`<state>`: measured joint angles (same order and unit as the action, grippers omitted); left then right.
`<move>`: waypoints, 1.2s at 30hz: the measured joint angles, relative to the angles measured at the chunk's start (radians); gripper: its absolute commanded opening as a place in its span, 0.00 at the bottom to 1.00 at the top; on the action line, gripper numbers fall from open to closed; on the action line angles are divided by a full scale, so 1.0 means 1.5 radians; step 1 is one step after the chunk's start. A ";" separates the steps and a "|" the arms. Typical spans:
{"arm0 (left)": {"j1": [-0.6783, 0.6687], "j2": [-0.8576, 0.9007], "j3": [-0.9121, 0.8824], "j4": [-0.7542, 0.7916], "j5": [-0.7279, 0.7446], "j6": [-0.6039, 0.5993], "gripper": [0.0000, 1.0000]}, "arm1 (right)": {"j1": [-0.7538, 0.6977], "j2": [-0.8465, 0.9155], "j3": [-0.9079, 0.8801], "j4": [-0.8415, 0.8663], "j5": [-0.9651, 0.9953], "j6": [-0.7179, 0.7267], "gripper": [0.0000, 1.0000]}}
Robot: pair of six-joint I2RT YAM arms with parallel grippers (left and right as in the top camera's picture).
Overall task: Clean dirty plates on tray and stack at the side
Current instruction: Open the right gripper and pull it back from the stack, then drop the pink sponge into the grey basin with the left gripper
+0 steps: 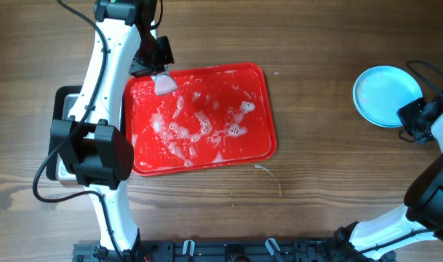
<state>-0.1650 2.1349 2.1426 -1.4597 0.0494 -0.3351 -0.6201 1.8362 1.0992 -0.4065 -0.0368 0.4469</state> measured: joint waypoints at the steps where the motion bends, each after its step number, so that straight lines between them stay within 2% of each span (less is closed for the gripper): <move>1: 0.000 0.000 0.000 0.000 0.000 0.000 0.04 | 0.000 0.001 0.000 -0.001 -0.003 0.000 0.49; 3: 0.000 0.000 0.000 0.000 0.000 0.000 0.04 | 0.000 0.001 0.000 -0.002 -0.007 -0.003 0.56; 9: 0.000 0.000 0.000 0.000 0.000 0.000 0.04 | 0.000 -0.028 0.017 -0.069 -0.061 0.001 0.62; 14: 0.000 0.000 0.000 -0.004 0.000 0.000 0.04 | 0.032 -0.221 0.048 -0.089 -0.172 -0.014 0.65; 18: 0.000 0.000 0.000 -0.067 -0.011 0.000 0.04 | 0.152 -0.332 0.061 -0.132 -0.226 -0.035 0.65; 20: 0.002 -0.001 0.000 -0.126 -0.047 0.000 0.04 | 0.236 -0.341 0.061 -0.144 -0.240 -0.043 0.66; 26: 0.052 -0.025 0.000 -0.148 -0.094 -0.008 0.04 | 0.461 -0.305 0.060 -0.113 -0.219 -0.045 0.72; 30: 0.100 -0.056 -0.026 -0.145 -0.102 -0.017 0.04 | 0.525 -0.274 0.059 -0.105 -0.196 -0.040 0.73; 33: 0.152 -0.119 -0.119 -0.131 -0.111 -0.029 0.04 | 0.540 -0.256 0.059 -0.106 -0.189 -0.039 0.72; 36: 0.210 -0.206 -0.237 -0.048 -0.117 -0.029 0.04 | 0.540 -0.249 0.058 -0.106 -0.184 -0.039 0.73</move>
<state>0.1505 1.8256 1.7874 -1.5314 -0.1265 -0.3790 0.1902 1.4624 1.1870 -0.5652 -0.3122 0.3889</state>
